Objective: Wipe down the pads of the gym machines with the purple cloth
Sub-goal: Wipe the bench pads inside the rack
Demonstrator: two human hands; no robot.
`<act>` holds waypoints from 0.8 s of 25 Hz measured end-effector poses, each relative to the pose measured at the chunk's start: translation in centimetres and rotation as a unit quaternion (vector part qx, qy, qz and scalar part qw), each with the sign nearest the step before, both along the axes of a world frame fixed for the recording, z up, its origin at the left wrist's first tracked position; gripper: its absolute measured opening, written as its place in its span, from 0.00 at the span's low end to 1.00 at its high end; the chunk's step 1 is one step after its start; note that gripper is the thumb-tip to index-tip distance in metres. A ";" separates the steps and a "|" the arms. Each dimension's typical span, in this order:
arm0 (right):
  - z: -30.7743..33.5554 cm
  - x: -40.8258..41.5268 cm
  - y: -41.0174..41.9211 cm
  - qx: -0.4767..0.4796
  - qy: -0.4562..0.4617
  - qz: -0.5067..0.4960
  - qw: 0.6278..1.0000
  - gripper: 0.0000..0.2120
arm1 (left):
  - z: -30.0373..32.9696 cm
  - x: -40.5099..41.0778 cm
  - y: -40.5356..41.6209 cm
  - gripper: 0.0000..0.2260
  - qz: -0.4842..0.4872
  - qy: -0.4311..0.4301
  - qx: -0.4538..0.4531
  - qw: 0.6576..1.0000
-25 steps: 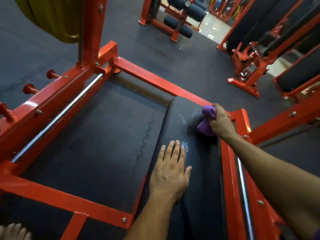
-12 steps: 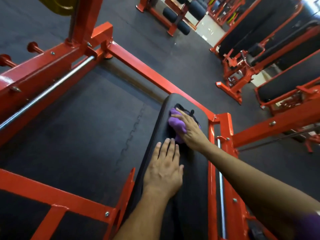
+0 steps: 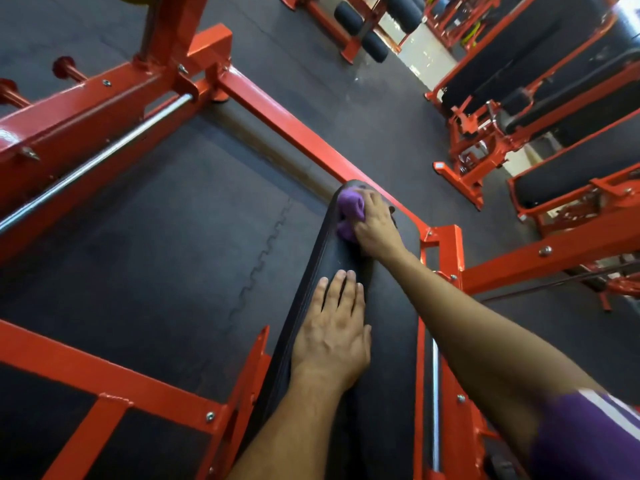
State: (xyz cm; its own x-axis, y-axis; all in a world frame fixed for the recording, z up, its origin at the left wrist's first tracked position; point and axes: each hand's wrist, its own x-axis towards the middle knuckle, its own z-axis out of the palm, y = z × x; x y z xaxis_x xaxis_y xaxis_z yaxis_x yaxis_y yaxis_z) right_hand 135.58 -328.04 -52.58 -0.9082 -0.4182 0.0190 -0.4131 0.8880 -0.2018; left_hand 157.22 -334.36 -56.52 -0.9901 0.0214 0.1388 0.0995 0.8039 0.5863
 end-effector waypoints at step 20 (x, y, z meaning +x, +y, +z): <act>4.4 -8.5 -7.3 0.283 -0.069 0.092 0.952 0.16 | 0.0 0.2 -0.3 0.31 -0.004 -0.005 -0.009 1.000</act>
